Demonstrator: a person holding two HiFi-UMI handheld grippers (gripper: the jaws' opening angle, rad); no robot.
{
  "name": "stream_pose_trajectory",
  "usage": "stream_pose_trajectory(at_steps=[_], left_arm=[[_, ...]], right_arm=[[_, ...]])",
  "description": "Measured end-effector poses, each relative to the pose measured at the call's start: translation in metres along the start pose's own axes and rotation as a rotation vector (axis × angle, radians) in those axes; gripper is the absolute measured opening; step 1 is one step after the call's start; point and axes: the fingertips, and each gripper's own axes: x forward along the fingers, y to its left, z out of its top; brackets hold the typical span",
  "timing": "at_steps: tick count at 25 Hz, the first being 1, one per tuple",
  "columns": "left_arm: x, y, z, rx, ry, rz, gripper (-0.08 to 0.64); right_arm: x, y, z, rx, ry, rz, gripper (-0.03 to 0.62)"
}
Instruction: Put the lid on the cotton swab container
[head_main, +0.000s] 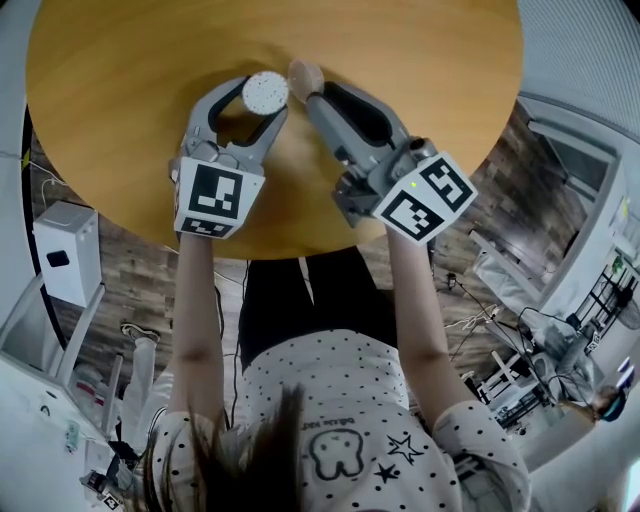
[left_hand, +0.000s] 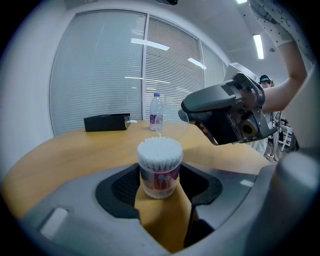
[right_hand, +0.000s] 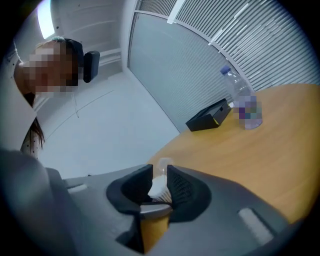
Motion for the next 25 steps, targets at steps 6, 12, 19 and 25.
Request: stream_pose_trajectory(at_steps=[6,12,19,25], left_arm=[[-0.005,0.002,-0.004,-0.003,-0.001,0.001,0.259],[-0.002,0.001,-0.005,-0.003,0.014,0.001,0.259],[-0.003,0.001,-0.007,-0.007,0.023,0.006,0.258],[-0.001,0.000,-0.006,-0.008,0.025,0.008,0.258]], right_arm=[[0.008,0.012,0.001,-0.002,-0.010,0.034,0.095],[0.012,0.012,0.003,-0.052,0.015,0.027,0.086],[0.019,0.024,-0.001,-0.189,0.079,0.030,0.092],[0.029,0.032,-0.007,-0.348,0.144,0.025,0.095]])
